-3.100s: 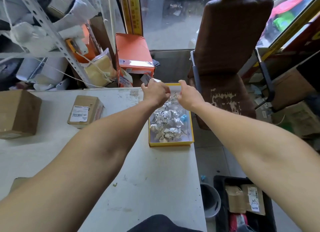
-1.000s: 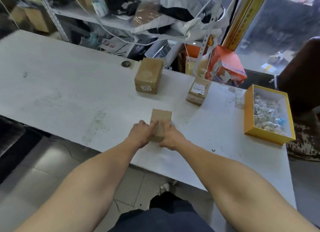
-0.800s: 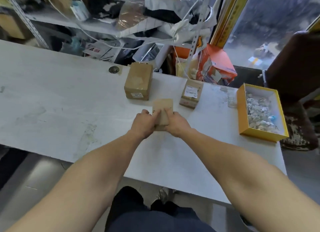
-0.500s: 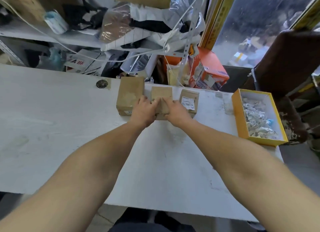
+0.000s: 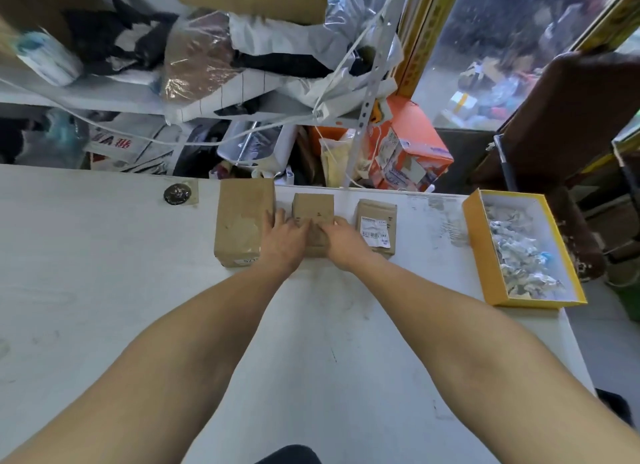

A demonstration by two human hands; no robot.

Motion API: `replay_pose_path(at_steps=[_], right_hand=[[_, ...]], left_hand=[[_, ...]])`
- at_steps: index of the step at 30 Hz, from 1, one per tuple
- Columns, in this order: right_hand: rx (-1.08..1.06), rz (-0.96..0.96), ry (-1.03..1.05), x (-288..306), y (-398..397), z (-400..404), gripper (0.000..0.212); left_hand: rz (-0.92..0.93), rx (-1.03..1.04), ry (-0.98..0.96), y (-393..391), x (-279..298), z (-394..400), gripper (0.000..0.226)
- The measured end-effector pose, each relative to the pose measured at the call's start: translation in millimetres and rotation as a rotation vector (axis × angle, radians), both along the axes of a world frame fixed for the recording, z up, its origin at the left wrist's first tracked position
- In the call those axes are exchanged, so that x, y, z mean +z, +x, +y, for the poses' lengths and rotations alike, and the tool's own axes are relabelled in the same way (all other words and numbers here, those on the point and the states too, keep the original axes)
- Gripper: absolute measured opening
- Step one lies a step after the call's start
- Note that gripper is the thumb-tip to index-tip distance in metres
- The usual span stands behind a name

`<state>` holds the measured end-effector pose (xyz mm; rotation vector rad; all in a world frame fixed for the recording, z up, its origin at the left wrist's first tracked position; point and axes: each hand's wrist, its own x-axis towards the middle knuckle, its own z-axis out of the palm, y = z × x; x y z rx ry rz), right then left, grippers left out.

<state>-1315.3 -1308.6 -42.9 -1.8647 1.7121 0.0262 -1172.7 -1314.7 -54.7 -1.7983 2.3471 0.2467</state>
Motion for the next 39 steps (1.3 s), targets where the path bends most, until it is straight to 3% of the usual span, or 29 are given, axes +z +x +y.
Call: replay_pose_path(at_steps=[3, 10, 14, 17, 30, 39], right_hand=[[-0.006, 0.042, 0.008, 3.2, -12.7, -2.3, 0.059], [-0.254, 0.210, -0.051, 8.1, -81.3, 7.1, 0.066], [-0.281, 0.084, 0.043, -5.5, -95.7, 20.6, 0.072], [-0.276, 0.007, 0.072, -9.6, -97.8, 30.7, 0.070], [-0.149, -0.010, 0.046, -16.5, -102.3, 80.9, 0.066], [-0.138, -0.066, 0.033, -12.9, -62.8, 147.8, 0.055]], left_hand=[[-0.033, 0.011, 0.014, -10.0, 10.9, -1.0, 0.056], [0.004, -0.161, 0.051, -75.8, 17.8, -13.6, 0.080], [-0.012, -0.232, 0.057, -106.5, 10.8, 3.5, 0.067], [0.021, -0.170, 0.089, -115.7, 8.0, 19.4, 0.067], [0.041, -0.048, 0.012, -107.9, 0.6, 83.5, 0.060], [0.071, 0.027, 0.018, -66.5, -7.9, 158.7, 0.059]])
